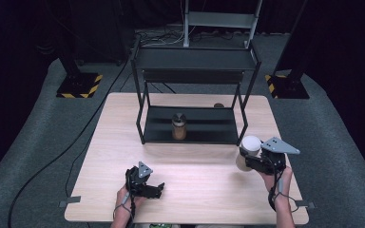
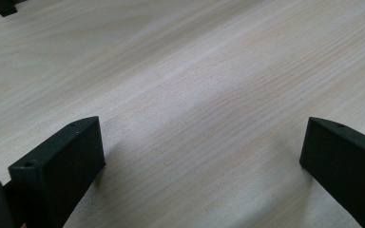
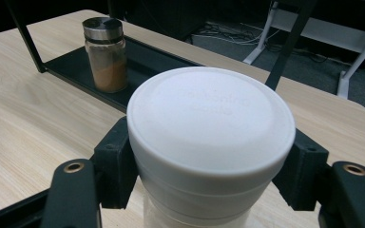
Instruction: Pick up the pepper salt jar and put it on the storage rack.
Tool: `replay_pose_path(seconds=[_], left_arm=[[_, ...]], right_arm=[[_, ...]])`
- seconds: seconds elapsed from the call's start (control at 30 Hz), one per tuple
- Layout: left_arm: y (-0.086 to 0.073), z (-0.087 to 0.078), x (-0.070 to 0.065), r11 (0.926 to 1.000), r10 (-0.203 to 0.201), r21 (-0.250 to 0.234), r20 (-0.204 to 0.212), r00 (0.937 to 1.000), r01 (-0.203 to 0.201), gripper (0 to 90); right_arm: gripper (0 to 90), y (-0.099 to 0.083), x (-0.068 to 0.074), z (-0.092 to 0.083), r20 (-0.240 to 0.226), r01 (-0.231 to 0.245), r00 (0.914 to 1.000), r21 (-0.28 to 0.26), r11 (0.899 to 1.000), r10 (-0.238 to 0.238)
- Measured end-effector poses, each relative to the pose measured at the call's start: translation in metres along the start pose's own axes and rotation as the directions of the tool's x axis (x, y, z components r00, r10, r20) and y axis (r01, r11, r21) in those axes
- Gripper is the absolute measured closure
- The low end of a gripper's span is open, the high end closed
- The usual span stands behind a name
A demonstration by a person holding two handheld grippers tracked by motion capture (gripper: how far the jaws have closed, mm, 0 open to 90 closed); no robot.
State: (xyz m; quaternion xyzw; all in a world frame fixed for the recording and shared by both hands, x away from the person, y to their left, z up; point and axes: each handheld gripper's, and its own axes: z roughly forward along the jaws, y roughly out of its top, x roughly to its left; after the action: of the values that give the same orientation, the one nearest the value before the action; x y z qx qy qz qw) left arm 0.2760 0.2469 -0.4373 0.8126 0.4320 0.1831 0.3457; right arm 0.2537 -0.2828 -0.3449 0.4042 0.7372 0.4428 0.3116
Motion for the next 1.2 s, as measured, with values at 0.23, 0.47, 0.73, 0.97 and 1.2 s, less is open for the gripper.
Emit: replay_pose_path(seconds=[0.23, 0.47, 0.73, 0.97, 1.2], left_arm=[[0.0, 0.0, 0.0, 1.0, 0.0, 0.0, 0.0, 1.0, 0.0, 0.4], [0.0, 0.0, 0.0, 1.0, 0.0, 0.0, 0.0, 1.0, 0.0, 0.5], [0.0, 0.0, 0.0, 1.0, 0.0, -0.001, 0.0, 1.0, 0.0, 0.6], [0.0, 0.0, 0.0, 1.0, 0.001, -0.002, 0.0, 1.0, -0.001, 0.7], [0.0, 0.0, 0.0, 1.0, 0.0, -0.002, 0.0, 1.0, 0.0, 0.7]], right_arm=[[33.4, 0.007, 0.0, 0.006, -0.009, 0.009, 0.9999, 0.004, 1.0, -0.009], [33.4, 0.015, -0.001, 0.012, -0.021, 0.017, 0.9996, 0.012, 1.0, -0.017], [33.4, 0.022, -0.001, 0.019, -0.033, 0.03, 0.999, 0.028, 0.999, -0.029], [33.4, 0.029, -0.002, 0.025, -0.046, 0.034, 0.9984, 0.036, 0.999, -0.032], [33.4, 0.033, -0.002, 0.032, -0.056, 0.039, 0.9978, 0.043, 0.998, -0.036]])
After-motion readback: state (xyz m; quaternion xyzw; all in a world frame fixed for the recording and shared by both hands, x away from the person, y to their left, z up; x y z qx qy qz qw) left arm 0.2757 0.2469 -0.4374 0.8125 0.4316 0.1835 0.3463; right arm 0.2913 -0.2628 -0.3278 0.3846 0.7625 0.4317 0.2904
